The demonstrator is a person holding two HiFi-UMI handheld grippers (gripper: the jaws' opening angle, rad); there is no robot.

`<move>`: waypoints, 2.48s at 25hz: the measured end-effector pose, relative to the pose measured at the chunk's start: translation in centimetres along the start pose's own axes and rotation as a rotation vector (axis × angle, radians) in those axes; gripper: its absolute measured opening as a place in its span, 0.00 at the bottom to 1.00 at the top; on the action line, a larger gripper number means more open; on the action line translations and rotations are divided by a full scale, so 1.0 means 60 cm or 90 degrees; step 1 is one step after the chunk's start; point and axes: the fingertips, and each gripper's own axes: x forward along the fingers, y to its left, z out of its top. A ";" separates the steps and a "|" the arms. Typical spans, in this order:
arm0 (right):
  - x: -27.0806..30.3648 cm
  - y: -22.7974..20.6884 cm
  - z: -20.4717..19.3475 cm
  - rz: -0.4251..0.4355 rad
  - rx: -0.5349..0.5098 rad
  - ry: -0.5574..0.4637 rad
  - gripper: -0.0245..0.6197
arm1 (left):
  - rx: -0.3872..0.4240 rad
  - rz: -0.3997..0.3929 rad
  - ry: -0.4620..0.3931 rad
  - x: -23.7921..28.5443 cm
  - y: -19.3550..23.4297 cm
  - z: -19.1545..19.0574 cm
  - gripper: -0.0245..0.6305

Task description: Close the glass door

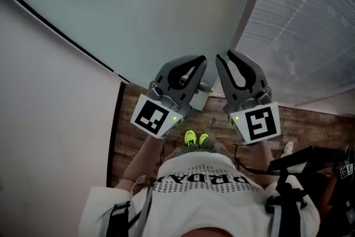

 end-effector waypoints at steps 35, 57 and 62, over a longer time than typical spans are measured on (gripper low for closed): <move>-0.013 0.023 0.040 0.040 -0.013 -0.030 0.12 | 0.027 -0.043 -0.054 0.081 0.032 0.024 0.04; -0.002 0.024 0.036 0.043 -0.006 -0.014 0.04 | 0.023 -0.012 -0.052 0.024 0.003 0.045 0.04; 0.000 0.026 0.038 0.047 -0.013 -0.017 0.04 | 0.004 -0.012 -0.042 0.012 -0.013 0.030 0.04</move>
